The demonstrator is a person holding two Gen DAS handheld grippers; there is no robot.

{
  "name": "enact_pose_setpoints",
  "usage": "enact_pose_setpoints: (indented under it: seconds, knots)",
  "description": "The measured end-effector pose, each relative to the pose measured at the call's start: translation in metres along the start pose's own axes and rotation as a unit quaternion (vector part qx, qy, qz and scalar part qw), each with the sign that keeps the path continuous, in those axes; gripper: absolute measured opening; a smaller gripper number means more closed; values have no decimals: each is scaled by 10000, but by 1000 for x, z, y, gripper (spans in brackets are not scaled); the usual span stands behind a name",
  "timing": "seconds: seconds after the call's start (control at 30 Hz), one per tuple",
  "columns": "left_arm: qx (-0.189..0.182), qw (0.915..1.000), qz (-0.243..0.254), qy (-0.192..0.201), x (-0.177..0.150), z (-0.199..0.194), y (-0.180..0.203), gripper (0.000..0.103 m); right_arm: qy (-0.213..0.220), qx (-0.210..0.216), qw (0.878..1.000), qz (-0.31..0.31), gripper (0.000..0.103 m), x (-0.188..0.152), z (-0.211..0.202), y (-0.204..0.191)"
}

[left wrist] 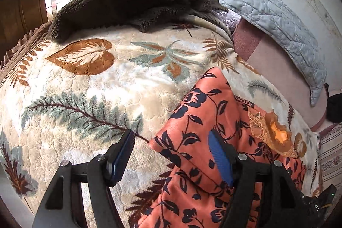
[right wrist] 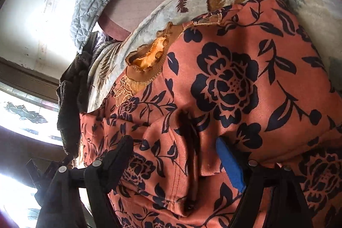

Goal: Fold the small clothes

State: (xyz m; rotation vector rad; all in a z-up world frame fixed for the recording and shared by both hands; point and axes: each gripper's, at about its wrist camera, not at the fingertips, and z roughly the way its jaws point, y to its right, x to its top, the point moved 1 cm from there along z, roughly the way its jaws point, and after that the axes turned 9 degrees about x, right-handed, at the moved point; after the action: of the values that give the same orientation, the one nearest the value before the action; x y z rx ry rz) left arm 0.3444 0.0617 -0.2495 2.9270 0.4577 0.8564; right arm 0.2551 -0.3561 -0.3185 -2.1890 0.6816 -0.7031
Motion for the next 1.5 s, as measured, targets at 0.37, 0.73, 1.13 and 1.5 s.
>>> enact_pose_setpoints:
  seconds: [0.37, 0.73, 1.13, 1.5]
  knots:
    - [378, 9992, 68, 111, 6, 11, -2, 72, -24, -821, 9823, -1682, 7, -27, 11, -58]
    - [270, 9962, 708, 430, -4, 5, 39, 72, 2098, -1213, 9652, -979, 6, 31, -87, -21]
    - [574, 9747, 2155, 162, -43, 36, 112, 72, 2353, -540, 9702, 189, 20, 56, -141, 55]
    - [727, 9707, 2244, 453, -46, 26, 120, 73, 513, -843, 9942, -426, 21, 43, -49, 32]
